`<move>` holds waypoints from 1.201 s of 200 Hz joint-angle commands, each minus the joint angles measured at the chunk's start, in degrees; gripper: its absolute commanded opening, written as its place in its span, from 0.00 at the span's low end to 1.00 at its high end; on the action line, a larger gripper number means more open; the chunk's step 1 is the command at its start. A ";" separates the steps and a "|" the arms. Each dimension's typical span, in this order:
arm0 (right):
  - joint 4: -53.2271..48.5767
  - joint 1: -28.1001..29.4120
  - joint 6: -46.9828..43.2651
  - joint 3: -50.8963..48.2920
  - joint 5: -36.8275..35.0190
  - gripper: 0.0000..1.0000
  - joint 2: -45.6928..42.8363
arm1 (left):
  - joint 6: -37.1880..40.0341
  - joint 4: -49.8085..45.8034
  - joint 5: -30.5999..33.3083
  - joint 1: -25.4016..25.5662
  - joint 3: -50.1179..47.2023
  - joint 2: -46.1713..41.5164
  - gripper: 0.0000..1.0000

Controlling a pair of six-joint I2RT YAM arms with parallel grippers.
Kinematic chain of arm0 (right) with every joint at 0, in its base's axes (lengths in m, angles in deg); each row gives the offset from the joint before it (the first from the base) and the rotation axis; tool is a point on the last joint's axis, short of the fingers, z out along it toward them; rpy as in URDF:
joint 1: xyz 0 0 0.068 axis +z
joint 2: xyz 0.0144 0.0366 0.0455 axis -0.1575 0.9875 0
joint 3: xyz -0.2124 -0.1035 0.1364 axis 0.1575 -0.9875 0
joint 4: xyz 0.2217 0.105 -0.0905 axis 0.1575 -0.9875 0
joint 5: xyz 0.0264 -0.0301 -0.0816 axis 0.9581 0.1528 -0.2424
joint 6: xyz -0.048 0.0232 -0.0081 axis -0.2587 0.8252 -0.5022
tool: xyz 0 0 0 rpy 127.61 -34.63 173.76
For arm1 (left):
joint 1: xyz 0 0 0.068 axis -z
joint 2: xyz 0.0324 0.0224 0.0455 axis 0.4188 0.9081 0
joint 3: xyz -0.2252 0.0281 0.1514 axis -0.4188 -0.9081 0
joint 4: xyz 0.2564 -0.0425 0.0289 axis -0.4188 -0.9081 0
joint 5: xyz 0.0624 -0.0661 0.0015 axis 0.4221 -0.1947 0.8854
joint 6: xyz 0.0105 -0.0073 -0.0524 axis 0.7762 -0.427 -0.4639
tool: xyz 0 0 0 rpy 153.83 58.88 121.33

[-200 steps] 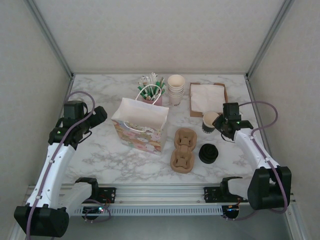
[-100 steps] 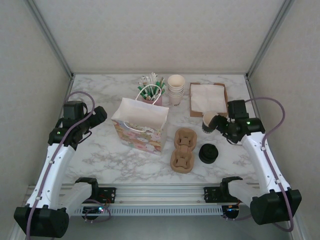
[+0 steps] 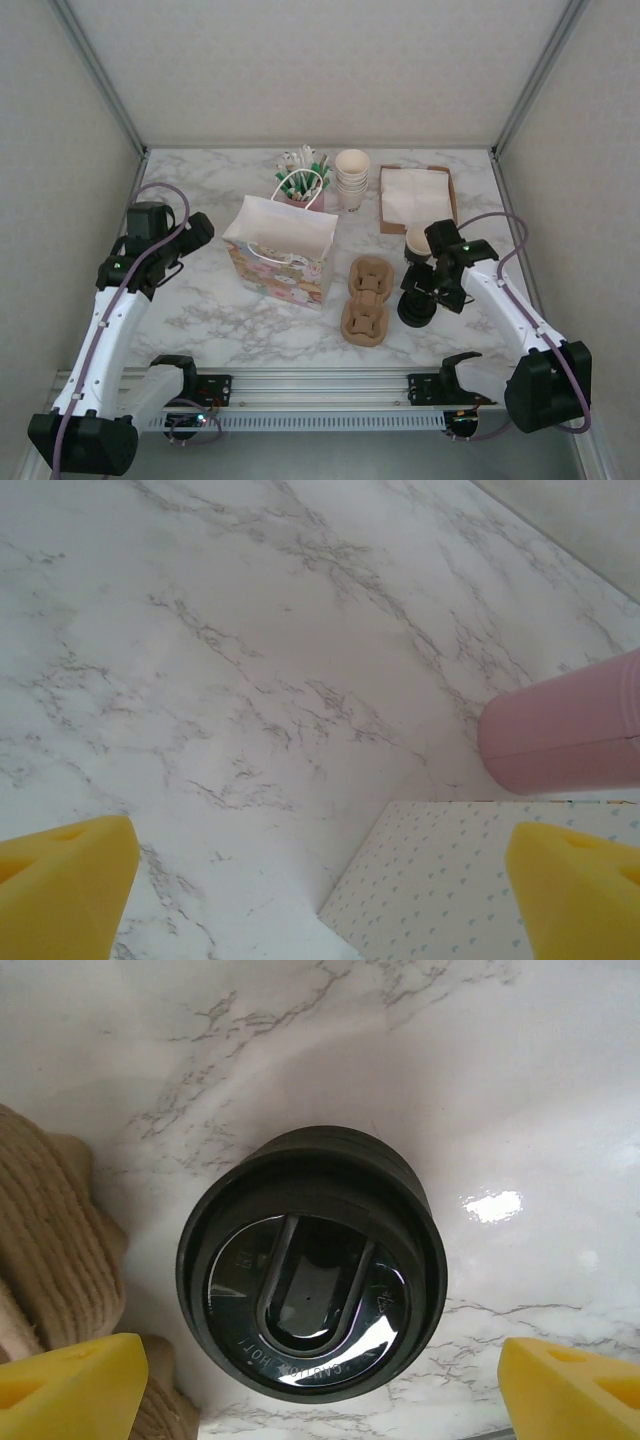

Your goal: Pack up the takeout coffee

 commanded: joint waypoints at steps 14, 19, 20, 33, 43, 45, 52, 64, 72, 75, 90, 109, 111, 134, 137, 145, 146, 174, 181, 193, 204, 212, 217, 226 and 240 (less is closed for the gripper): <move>0.84 1.24 0.68 -0.63 -0.99 0.91 2.03 | 0.33 -0.61 0.87 0.24 -0.84 -0.91 0.95; 1.09 1.47 0.73 -0.67 -0.96 0.91 2.34 | 0.34 -0.64 0.91 0.19 -0.78 -0.87 0.95; 1.09 1.47 0.73 -0.67 -0.96 0.91 2.34 | 0.34 -0.67 0.89 0.18 -0.81 -0.87 0.95; 1.82 1.88 0.76 -0.91 -0.74 0.90 2.99 | 0.34 -0.61 0.85 0.22 -0.93 -0.98 0.95; 2.49 2.17 0.97 -0.98 -0.75 0.89 3.48 | 0.33 -0.68 0.96 0.19 -0.94 -0.96 0.95; 2.57 2.25 0.94 -1.03 -0.73 0.89 3.59 | 0.34 -0.69 0.96 0.24 -0.93 -0.98 0.95; 2.69 2.46 1.00 -1.10 -0.84 0.89 4.10 | 0.28 -0.75 1.04 0.17 -0.93 -0.90 0.95; 2.71 2.67 1.10 -1.11 -1.48 0.88 4.88 | 0.29 -0.70 1.14 0.22 -0.94 -0.91 0.95; 2.80 2.80 1.12 -1.20 -1.78 0.87 5.33 | 0.34 -0.70 1.21 0.25 -0.93 -0.96 0.95; 2.86 2.87 1.11 -1.18 -1.88 0.87 5.45 | 0.34 -0.73 1.26 0.24 -0.93 -0.96 0.95; 2.76 3.10 1.14 -1.24 -2.69 0.87 6.00 | 0.41 -0.86 1.24 0.24 -0.95 -0.87 0.95; 2.37 3.44 0.73 -1.23 -3.75 0.87 6.57 | 0.28 -0.87 1.57 0.18 -0.93 -0.91 0.95; 2.27 3.42 0.67 -1.23 -3.86 0.87 6.56 | 0.32 -0.91 1.64 0.17 -0.89 -0.93 0.95; 2.21 3.51 0.73 -1.26 -4.64 0.87 6.76 | 0.33 -0.97 1.74 0.23 -0.83 -0.78 0.95; 2.32 3.57 0.80 -1.28 -4.67 0.87 6.78 | 0.34 -1.02 1.75 0.25 -0.84 -0.78 0.95; 2.82 3.64 0.90 -1.46 -4.62 0.86 6.75 | 0.34 -0.99 1.75 0.23 -0.84 -0.78 0.95; 2.81 3.62 0.95 -1.51 -4.58 0.86 6.74 | 0.34 -1.02 1.75 0.20 -0.84 -0.83 0.95; 4.01 3.70 1.19 -2.12 -3.82 0.84 7.30 | 0.34 -1.00 1.66 0.21 -0.84 -0.88 0.95; 4.24 3.67 1.29 -2.21 -3.56 0.84 7.43 | 0.33 -1.04 1.63 0.17 -0.93 -0.94 0.95; 4.73 3.74 1.27 -2.53 -3.30 0.83 7.63 | 0.30 -1.00 1.72 0.23 -0.93 -0.97 0.95; 5.24 3.72 1.35 -2.81 -3.07 0.81 7.78 | 0.25 -0.97 1.74 0.24 -0.93 -0.88 0.95; 5.33 3.68 1.42 -2.95 -2.99 0.80 7.86 | 0.22 -1.11 1.68 0.18 -0.93 -0.84 0.95; 5.36 3.68 1.42 -3.03 -3.01 0.80 7.88 | 0.24 -1.05 1.62 0.23 -0.93 -0.79 0.95; 5.43 3.72 1.36 -3.02 -2.96 0.79 8.11 | 0.25 -0.98 1.57 0.18 -0.93 -0.82 0.95; 5.70 3.69 1.37 -3.37 -3.16 0.79 8.28 | 0.24 -1.00 1.57 0.25 -0.93 -0.76 0.95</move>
